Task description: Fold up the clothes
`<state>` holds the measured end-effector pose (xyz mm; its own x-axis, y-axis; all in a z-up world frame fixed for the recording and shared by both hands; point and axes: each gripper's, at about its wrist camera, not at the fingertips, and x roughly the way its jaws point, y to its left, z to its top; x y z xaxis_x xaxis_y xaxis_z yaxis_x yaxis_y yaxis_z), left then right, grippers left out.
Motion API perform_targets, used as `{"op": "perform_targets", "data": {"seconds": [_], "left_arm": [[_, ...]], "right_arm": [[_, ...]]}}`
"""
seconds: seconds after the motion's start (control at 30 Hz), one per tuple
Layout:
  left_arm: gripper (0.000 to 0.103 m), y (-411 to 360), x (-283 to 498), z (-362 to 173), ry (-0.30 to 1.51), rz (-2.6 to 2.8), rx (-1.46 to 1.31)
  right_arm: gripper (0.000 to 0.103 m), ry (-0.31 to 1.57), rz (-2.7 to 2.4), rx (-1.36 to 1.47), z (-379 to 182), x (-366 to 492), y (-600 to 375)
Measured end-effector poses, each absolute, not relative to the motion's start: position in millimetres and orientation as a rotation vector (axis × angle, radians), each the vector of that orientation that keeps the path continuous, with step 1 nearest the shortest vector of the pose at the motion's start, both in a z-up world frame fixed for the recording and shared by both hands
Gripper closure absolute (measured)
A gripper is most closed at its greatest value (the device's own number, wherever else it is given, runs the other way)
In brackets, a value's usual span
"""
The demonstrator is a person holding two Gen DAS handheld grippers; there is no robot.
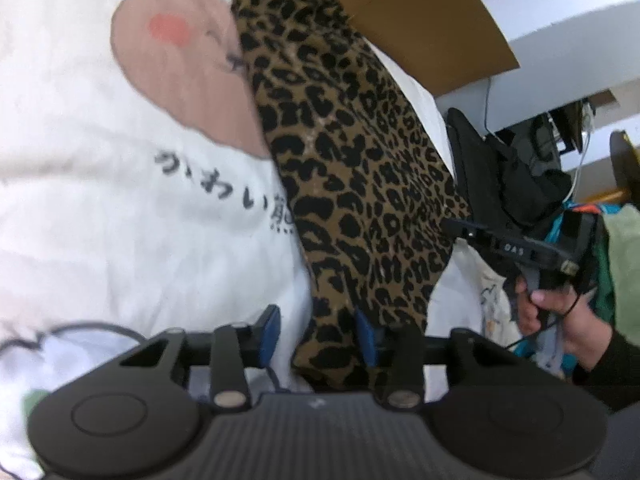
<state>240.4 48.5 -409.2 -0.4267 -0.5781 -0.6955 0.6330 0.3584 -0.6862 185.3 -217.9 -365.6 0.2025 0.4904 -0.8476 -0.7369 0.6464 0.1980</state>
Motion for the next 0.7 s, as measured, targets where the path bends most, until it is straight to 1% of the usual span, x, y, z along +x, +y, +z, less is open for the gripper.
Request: {"op": "perform_targets", "data": {"seconds": [0.1,0.37,0.47,0.57,0.7], "left_arm": [[0.068,51.9,236.3,-417.6,1.557,-1.339,0.014],[0.068,68.6,233.4,-438.1,1.746,-1.309,-0.18],[0.065,70.6,230.4,-441.6,1.77,-1.315,-0.215],[0.057,70.9,227.0,-443.4,1.766,-1.312,-0.232],[0.058,65.2,227.1,-450.8,1.782,-1.275,-0.27]], "right_arm": [[0.071,1.068,0.866,-0.275,-368.1,185.0,-219.7],[0.071,1.08,0.861,-0.27,-371.0,183.7,-221.8],[0.071,1.085,0.86,-0.264,-371.1,183.6,-222.0],[0.071,1.086,0.86,-0.264,-371.6,182.7,-222.3],[0.07,1.086,0.861,-0.267,-371.7,182.0,-221.8]]}}
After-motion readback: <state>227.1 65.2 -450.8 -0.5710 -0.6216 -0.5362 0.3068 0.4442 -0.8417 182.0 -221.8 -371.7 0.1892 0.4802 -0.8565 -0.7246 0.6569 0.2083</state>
